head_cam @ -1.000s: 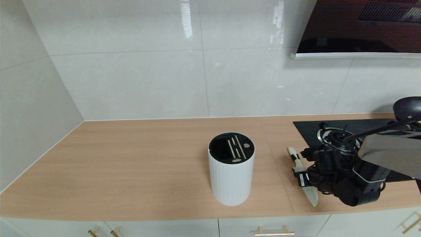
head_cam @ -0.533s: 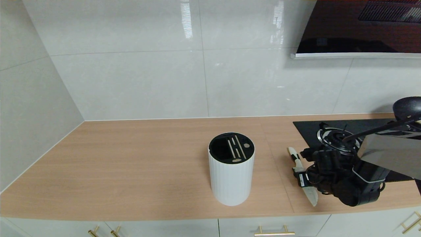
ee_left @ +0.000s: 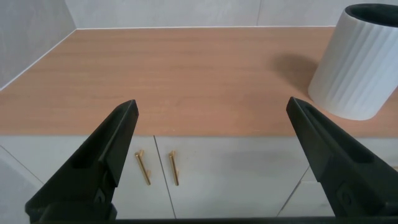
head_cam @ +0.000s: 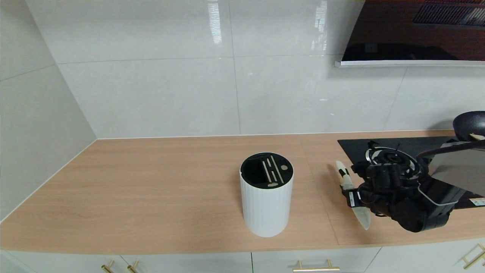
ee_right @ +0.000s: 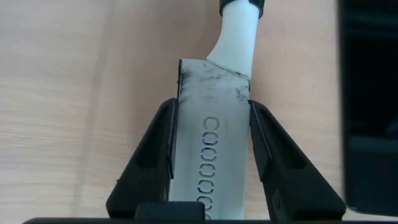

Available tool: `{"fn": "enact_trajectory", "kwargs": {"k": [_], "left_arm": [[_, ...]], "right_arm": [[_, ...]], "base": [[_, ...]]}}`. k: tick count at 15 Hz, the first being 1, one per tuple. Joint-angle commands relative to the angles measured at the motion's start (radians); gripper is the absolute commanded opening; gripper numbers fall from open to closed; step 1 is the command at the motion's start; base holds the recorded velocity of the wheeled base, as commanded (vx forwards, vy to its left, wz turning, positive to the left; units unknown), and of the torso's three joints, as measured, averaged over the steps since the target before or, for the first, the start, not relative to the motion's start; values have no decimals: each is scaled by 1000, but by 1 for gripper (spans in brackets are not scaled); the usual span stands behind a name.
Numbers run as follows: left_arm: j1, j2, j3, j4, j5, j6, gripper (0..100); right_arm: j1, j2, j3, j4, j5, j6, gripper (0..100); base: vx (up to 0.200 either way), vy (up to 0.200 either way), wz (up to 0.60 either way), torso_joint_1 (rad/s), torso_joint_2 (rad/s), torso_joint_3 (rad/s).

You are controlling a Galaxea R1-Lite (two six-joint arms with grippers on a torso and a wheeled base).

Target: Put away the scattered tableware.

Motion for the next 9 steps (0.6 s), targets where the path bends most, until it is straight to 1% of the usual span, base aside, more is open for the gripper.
{"fn": "enact_trajectory", "kwargs": {"k": [1,2,3,4,5,6,7,8,9], "left_arm": [[-1,17,-113,17,-11,1,100],[-6,86,-196,59,-54,7,100],[-6,166,-274,79,-95,21,100],[-6,322,-389,86,-158,25,100],[-6,445,-464,85,-180,27,100],[-6,535,-519,85,-186,32,100],[-7,687,-578,85,-204,55,100],[-12,796,-585,79,-221,105,100],[-18,847,-585,66,-222,125,100]], "right_arm": [[4,-190,39,-1,-1,3,0],[14,-240,45,0,-1,1,0],[37,-276,36,8,-2,1,0],[60,-338,-4,54,-2,1,0],[78,-381,-50,109,-5,3,0],[99,-413,-84,151,-8,3,0],[121,-465,-122,203,-21,3,0],[158,-516,-121,229,-28,4,0],[187,-539,-113,240,-33,4,0]], "base": [[0,0,0,0,0,0],[0,0,0,0,0,0],[0,0,0,0,0,0],[0,0,0,0,0,0],[0,0,0,0,0,0],[0,0,0,0,0,0],[0,0,0,0,0,0],[0,0,0,0,0,0],[0,0,0,0,0,0]]}}
